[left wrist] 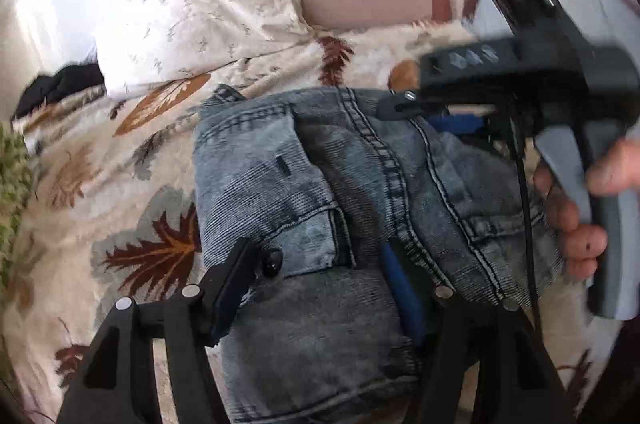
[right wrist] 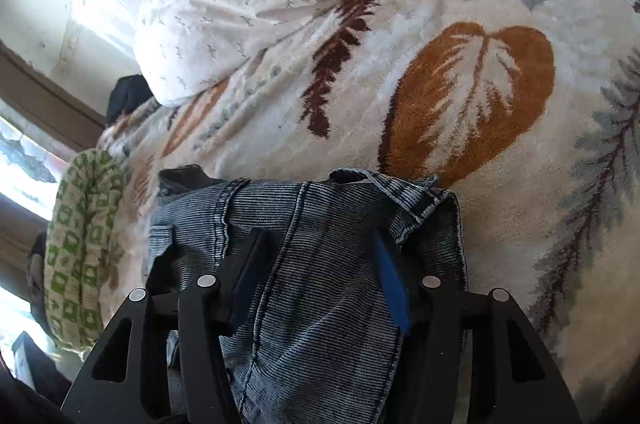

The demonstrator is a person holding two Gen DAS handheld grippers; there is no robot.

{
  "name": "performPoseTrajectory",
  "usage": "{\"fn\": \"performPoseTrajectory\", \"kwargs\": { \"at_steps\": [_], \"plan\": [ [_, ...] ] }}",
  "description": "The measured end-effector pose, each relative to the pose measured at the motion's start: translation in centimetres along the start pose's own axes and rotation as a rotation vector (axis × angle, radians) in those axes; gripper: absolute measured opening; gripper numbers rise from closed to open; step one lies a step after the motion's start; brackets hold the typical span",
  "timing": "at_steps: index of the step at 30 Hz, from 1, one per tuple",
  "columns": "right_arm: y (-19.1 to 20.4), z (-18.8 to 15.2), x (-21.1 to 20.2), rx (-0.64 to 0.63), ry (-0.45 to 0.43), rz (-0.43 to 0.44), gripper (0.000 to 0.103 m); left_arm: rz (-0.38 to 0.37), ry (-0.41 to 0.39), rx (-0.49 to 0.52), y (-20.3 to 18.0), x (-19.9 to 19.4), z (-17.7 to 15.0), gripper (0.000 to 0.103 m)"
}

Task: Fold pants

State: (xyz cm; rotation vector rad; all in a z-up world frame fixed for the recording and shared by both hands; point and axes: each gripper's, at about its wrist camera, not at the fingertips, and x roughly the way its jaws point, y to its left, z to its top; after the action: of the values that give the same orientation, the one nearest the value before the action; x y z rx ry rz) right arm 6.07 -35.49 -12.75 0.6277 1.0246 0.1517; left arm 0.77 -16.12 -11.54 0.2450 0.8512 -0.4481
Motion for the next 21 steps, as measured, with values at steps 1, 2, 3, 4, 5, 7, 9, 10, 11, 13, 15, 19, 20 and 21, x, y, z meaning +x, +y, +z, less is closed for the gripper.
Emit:
{"fn": "performPoseTrajectory", "kwargs": {
  "at_steps": [1, 2, 3, 4, 5, 7, 9, 10, 11, 13, 15, 19, 20, 21],
  "plan": [
    [0.1, 0.1, -0.1, -0.001, -0.003, 0.011, 0.053, -0.022, -0.003, -0.023, 0.6, -0.6, 0.2, 0.07],
    [0.1, 0.0, -0.8, 0.004, -0.006, 0.022, 0.054, -0.037, -0.009, -0.033, 1.0, -1.2, 0.4, 0.072],
    [0.3, -0.3, -1.9, 0.009, -0.017, 0.021, 0.055, -0.043, -0.019, -0.044, 1.5, -1.9, 0.8, 0.073],
    [0.4, -0.6, -2.6, 0.006, -0.028, 0.016, 0.057, -0.04, -0.042, -0.055, 2.1, -2.8, 1.2, 0.075],
    [1.0, -1.3, -4.1, -0.017, -0.054, 0.006, 0.059, -0.023, -0.07, -0.061, 2.7, -3.7, 1.8, 0.076],
    [2.3, -2.3, -5.6, -0.079, -0.079, 0.004, 0.06, 0.022, -0.119, -0.069, 4.1, -5.1, 3.3, 0.079],
    [3.6, -4.0, -7.7, -0.137, -0.127, 0.011, 0.061, 0.046, -0.143, -0.077, 5.2, -5.6, 4.6, 0.081],
    [3.8, -4.6, -8.2, -0.134, -0.145, 0.013, 0.063, 0.055, -0.145, -0.083, 5.6, -5.4, 5.3, 0.081],
    [4.1, -5.6, -9.0, -0.124, -0.164, 0.025, 0.063, 0.063, -0.141, -0.088, 6.0, -4.9, 6.0, 0.081],
    [4.9, -6.7, -9.3, -0.139, -0.173, 0.045, 0.063, 0.072, -0.107, -0.082, 6.2, -3.4, 7.0, 0.081],
    [6.1, -8.2, -9.6, -0.174, -0.194, 0.054, 0.063, 0.093, -0.059, -0.082, 6.3, -1.2, 7.3, 0.081],
    [7.6, -9.9, -7.6, -0.234, -0.158, 0.002, 0.063, 0.117, 0.014, -0.106, 6.1, 2.2, 6.0, 0.081],
    [7.6, -10.2, -6.4, -0.235, -0.119, -0.016, 0.063, 0.122, 0.028, -0.099, 5.8, 2.9, 5.3, 0.081],
    [7.5, -10.4, -5.7, -0.24, -0.095, -0.036, 0.063, 0.133, 0.031, -0.087, 5.4, 3.3, 4.8, 0.082]
  ]
}}
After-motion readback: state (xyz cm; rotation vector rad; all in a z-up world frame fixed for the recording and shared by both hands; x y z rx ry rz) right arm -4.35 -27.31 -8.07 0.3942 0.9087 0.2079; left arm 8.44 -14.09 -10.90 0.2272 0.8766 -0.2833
